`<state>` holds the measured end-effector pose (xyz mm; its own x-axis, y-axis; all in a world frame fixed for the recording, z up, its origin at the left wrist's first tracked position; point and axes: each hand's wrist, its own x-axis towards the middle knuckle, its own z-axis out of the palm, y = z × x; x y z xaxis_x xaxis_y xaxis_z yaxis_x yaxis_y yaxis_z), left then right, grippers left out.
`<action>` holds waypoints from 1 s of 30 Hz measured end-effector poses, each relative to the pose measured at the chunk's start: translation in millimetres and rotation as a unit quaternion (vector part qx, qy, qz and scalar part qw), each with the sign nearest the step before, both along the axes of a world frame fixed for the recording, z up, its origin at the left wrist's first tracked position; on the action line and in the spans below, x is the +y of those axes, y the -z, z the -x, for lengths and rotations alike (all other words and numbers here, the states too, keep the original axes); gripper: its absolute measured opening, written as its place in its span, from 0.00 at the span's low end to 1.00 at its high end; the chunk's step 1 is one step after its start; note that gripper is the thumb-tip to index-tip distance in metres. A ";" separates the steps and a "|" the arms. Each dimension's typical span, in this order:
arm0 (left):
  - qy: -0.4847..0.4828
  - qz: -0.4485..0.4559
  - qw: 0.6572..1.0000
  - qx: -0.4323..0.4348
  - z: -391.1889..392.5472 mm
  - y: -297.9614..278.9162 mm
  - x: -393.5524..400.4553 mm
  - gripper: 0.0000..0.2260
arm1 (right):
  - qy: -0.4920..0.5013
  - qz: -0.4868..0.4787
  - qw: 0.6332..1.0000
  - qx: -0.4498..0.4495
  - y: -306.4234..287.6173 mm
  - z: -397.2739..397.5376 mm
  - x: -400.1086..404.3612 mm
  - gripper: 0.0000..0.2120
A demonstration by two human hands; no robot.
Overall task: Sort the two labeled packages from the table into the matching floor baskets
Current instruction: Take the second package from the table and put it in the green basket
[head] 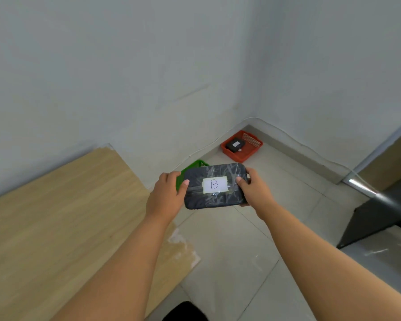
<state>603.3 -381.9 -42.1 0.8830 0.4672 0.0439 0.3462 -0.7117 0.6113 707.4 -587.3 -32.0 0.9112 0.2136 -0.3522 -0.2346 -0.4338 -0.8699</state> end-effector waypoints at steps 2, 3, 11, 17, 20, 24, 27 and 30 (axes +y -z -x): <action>0.011 -0.016 1.000 0.020 -24.3 7.5 -4.2 0.20 | 0.001 0.001 1.000 0.006 6.5 -28.5 -10.4 0.18; 0.015 -0.025 0.999 0.028 -37.3 11.2 -4.8 0.19 | 0.000 -0.001 1.000 0.008 10.2 -43.6 -14.0 0.18; 0.016 -0.134 0.987 0.085 -152.4 53.1 11.6 0.18 | -0.033 0.002 0.999 0.004 34.9 -185.2 -4.5 0.15; -0.033 -0.122 0.986 0.108 -249.1 50.7 29.9 0.19 | -0.088 0.023 0.996 -0.015 29.7 -296.2 23.2 0.19; -0.071 -0.099 0.986 0.113 -288.8 45.1 36.4 0.19 | -0.111 0.024 0.993 -0.022 25.1 -343.2 35.5 0.19; -0.109 -0.096 0.981 0.128 -330.5 47.0 47.5 0.19 | -0.146 0.015 0.989 -0.026 23.4 -403.8 57.6 0.19; -0.149 -0.090 0.974 0.142 -358.2 52.9 56.4 0.18 | -0.194 0.008 0.980 -0.031 27.1 -452.2 78.7 0.18; -0.200 -0.061 0.964 0.161 -385.1 57.7 60.1 0.17 | -0.242 0.007 0.969 -0.039 32.3 -497.6 103.0 0.17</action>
<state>988.4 -321.7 -99.7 0.6097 0.7826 -0.1261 0.7664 -0.5414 0.3458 1205.0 -484.4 -64.3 0.7295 0.6184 -0.2923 0.0662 -0.4892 -0.8697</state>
